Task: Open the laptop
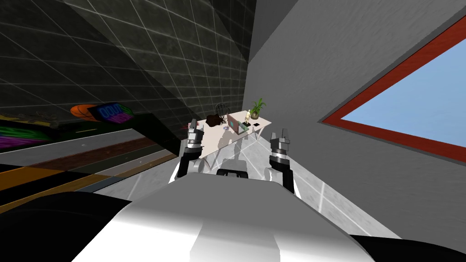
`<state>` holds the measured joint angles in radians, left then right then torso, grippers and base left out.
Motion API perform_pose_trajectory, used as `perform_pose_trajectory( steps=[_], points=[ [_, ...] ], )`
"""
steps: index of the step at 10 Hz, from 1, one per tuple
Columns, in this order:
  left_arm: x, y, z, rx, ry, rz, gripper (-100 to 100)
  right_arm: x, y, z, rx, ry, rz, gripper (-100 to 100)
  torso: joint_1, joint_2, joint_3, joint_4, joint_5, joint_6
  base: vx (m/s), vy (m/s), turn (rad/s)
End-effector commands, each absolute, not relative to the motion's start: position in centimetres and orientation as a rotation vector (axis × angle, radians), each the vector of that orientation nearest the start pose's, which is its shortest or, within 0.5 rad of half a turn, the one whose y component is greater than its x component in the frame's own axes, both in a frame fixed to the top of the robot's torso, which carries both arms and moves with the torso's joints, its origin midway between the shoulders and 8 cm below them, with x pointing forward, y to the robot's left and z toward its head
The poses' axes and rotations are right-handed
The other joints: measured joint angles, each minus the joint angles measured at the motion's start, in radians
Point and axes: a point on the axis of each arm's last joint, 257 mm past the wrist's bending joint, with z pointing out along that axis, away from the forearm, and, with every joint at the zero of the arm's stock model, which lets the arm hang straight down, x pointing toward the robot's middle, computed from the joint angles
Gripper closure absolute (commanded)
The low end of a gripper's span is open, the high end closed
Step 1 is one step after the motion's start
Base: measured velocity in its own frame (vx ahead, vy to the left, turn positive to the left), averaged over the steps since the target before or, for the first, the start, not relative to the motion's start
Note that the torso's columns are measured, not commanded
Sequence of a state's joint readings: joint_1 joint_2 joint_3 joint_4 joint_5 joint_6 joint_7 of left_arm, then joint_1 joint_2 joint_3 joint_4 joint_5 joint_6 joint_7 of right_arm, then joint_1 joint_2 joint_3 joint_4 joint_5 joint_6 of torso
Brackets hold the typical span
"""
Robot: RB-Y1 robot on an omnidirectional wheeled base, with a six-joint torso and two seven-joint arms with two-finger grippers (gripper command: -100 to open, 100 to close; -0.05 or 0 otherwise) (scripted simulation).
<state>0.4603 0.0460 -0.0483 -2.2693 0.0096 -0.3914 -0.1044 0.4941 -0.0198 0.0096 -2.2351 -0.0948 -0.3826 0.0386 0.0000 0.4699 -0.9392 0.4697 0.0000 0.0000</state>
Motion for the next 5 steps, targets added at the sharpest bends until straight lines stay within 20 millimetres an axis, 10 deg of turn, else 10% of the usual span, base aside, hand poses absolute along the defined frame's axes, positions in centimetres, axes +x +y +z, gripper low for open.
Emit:
perform_pose_trajectory(
  steps=[1,2,3,5],
  points=[
    [36.91,25.79,1.03,-0.658,0.735,-1.255,0,37.01,-28.86,-1.79,0.816,0.692,1.302,0,0.000,0.074,-0.148,0.074,0.000,0.000,0.000,0.000,0.000],
    [36.91,25.79,1.04,-0.658,0.735,-1.255,0,37.01,-28.86,-1.79,0.816,0.692,1.302,0,0.000,0.148,-0.295,0.148,0.000,0.000,0.000,0.000,0.000],
    [36.91,25.79,1.04,-0.658,0.735,-1.255,0,37.42,-28.49,-2.06,0.763,0.747,1.263,-100,0.000,0.221,-0.443,0.221,0.000,0.000,0.010,0.000,0.033],
    [36.92,25.79,1.01,-0.658,0.735,-1.254,0,37.94,-28.22,-2.37,0.705,0.796,1.206,-100,0.000,0.264,-0.532,0.264,0.000,0.000,0.010,-0.002,0.032]
  ],
)
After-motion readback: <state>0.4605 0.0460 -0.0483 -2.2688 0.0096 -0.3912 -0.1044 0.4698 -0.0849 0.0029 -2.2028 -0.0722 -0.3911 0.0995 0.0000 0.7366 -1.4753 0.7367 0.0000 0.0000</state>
